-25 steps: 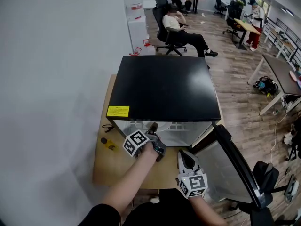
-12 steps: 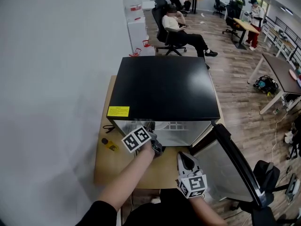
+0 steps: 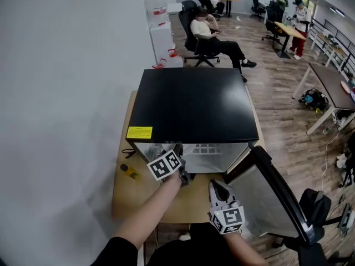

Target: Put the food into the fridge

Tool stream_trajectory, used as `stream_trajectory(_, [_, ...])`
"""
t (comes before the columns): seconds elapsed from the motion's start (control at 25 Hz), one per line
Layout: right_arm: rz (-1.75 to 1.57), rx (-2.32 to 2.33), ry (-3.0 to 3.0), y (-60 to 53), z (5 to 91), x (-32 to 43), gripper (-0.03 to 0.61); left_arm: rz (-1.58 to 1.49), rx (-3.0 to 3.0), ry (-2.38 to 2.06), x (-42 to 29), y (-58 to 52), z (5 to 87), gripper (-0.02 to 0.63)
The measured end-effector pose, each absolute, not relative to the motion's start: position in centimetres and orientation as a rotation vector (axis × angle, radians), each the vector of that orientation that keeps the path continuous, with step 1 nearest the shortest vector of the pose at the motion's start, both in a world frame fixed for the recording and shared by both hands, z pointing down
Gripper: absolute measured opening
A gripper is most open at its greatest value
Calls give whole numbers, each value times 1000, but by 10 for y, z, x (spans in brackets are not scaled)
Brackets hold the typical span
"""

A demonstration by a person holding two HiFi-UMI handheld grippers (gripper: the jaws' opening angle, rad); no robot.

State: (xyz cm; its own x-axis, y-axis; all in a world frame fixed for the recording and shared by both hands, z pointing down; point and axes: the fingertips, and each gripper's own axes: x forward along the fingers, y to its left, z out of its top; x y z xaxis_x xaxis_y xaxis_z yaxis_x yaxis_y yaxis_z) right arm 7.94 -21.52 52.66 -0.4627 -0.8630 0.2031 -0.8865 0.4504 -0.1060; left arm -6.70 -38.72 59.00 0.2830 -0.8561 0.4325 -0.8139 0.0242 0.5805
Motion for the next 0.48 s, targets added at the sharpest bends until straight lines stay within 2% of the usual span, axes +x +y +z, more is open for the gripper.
stream_trajectory(0.48, [316, 1551, -2578, -213, 528, 77, 58, 169, 1868, -1684, -69, -392, 596, 222])
